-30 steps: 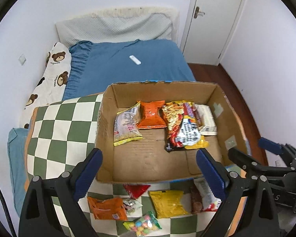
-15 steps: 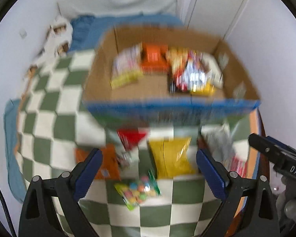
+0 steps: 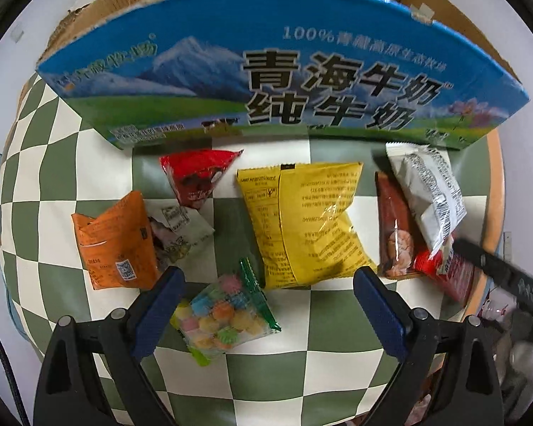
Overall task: Organize snacks
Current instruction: 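Grasp the red spicy-strip packet with the right gripper while the left grasps the yellow chip bag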
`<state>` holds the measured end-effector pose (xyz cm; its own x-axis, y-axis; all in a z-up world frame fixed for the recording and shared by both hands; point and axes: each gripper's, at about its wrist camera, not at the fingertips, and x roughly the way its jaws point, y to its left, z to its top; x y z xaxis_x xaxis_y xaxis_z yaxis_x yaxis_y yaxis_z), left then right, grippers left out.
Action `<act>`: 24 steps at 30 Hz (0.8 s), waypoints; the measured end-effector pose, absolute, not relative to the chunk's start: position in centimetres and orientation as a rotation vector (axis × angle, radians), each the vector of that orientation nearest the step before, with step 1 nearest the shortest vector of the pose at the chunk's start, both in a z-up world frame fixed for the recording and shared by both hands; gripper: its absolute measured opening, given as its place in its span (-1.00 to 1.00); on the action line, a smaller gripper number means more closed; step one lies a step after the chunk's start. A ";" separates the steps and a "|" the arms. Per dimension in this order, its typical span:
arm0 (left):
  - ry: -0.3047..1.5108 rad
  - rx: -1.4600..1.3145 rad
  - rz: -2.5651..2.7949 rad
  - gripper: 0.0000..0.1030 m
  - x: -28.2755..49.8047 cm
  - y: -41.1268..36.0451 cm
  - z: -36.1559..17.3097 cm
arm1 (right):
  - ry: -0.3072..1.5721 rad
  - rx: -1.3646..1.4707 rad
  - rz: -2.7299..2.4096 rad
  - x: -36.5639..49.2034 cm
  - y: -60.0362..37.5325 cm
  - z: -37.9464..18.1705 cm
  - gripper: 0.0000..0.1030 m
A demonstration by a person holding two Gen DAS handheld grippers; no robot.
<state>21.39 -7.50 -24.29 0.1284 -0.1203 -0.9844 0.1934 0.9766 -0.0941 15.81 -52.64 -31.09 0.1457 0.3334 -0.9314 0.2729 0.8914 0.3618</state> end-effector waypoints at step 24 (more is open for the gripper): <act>1.511 -0.081 -0.266 -0.04 24.4 -8.6 -28.3 | 1.462 0.178 -0.076 10.2 -43.4 -32.6 0.06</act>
<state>24.37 -8.56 -28.35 0.0375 -0.2233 -0.9740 0.1226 0.9684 -0.2173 10.17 -43.39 -32.60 0.1093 0.0570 -0.9924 0.1592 0.9845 0.0740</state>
